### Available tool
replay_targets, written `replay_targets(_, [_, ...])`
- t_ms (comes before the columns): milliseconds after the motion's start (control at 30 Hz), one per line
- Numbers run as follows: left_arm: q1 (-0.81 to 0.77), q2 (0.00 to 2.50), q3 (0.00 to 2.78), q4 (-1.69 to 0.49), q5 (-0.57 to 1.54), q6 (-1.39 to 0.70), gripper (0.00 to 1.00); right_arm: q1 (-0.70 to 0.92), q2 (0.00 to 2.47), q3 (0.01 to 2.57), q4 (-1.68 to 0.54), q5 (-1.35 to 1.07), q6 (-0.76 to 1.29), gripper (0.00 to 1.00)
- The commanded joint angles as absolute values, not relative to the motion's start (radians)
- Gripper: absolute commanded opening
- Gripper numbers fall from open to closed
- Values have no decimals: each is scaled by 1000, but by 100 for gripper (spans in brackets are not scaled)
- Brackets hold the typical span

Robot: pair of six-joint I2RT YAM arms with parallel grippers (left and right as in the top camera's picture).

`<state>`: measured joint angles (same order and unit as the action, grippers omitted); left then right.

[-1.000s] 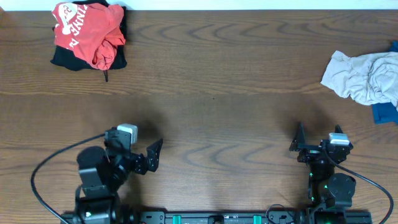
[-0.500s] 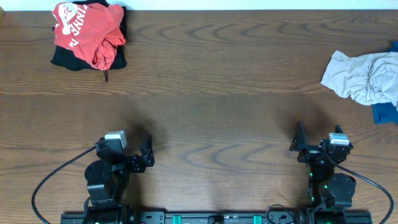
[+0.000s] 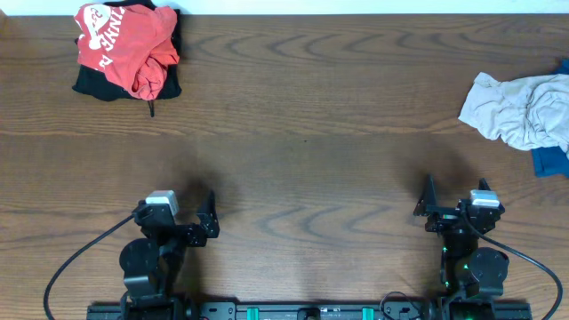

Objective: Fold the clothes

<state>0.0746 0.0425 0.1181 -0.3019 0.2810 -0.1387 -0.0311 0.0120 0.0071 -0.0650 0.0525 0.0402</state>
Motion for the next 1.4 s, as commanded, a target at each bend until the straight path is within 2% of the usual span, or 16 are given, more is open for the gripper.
replay_targets(0, [68,4,94,-300,268,-152,98,-38,6,6,-70,59,28,99])
replay_targets(367, [69,2,76,-162,267,-146,98,-38,6,6,-70,59,28,99])
replay_targets(633, [68,2,5,51,268,-133,98,-38,6,6,-70,59,28,99])
replay_targets(800, [69,2,4,40,267,-113,98,-38,6,6,-70,59,28,99])
replay_targets(933, [69,2,4,-51,267,-83,98,-38,6,6,-70,59,28,99])
replay_targets(1367, [68,4,4,-47,268,-83,98,-38,6,6,-70,59,28,99])
